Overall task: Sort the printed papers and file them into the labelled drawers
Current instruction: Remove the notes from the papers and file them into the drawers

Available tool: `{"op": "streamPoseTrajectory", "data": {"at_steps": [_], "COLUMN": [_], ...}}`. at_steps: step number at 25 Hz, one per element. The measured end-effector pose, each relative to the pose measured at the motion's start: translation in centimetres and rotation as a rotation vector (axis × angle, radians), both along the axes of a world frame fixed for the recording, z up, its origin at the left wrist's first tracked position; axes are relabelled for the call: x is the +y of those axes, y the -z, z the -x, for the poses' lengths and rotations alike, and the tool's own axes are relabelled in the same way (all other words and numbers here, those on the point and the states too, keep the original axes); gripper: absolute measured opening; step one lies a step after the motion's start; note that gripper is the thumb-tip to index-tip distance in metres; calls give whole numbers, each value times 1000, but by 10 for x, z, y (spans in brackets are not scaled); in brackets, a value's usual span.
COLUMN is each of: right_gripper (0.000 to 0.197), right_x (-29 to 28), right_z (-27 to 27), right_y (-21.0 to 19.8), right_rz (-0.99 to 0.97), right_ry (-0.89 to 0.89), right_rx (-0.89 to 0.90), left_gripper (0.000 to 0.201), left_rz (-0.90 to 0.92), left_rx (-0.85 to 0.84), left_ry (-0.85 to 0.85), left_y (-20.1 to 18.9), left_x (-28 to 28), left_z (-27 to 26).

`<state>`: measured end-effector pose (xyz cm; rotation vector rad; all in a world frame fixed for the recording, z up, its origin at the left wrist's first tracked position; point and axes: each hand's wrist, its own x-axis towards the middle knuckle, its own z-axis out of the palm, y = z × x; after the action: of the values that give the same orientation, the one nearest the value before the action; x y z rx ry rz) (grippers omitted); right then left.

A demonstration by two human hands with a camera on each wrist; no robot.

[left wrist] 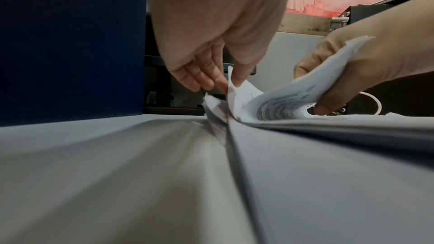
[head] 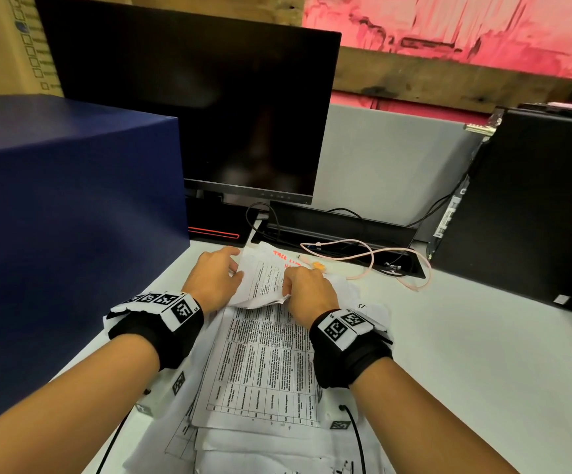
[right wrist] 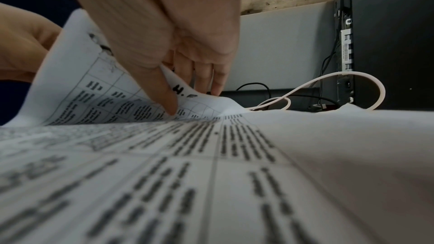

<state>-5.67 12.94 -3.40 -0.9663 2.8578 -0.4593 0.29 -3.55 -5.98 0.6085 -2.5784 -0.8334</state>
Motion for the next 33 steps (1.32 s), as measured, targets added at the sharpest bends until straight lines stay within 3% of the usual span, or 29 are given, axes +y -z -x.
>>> {"op": "streamPoseTrajectory", "data": {"at_steps": [3,11,16,19,23,33], "right_gripper": [28,38,35,29,29,43], "right_x": [1,3,2,2,2,0], "right_z": [0,-1,-1,0,-1,-1], "right_y": [-1,-2,-4,-4,-2,-3], "right_rz": [37,128,160,125,78,144], "right_ry": [16,39,61,59,62,84], "right_rx": [-60,-69,-53,-60,-59,-53], "left_gripper": [28,25,11,2,16,21], "left_rz": [-28,60,99,53,-173,-101], "left_rx": [62,139,224,172,89,130], "left_ry": [16,78,120,176,261,265], "left_y": [-2,-3,-2,-4,-4,-10], "left_x": [1,2,3,6,11,13], "left_z": [-2,-1,0,-2,-6,-8]}}
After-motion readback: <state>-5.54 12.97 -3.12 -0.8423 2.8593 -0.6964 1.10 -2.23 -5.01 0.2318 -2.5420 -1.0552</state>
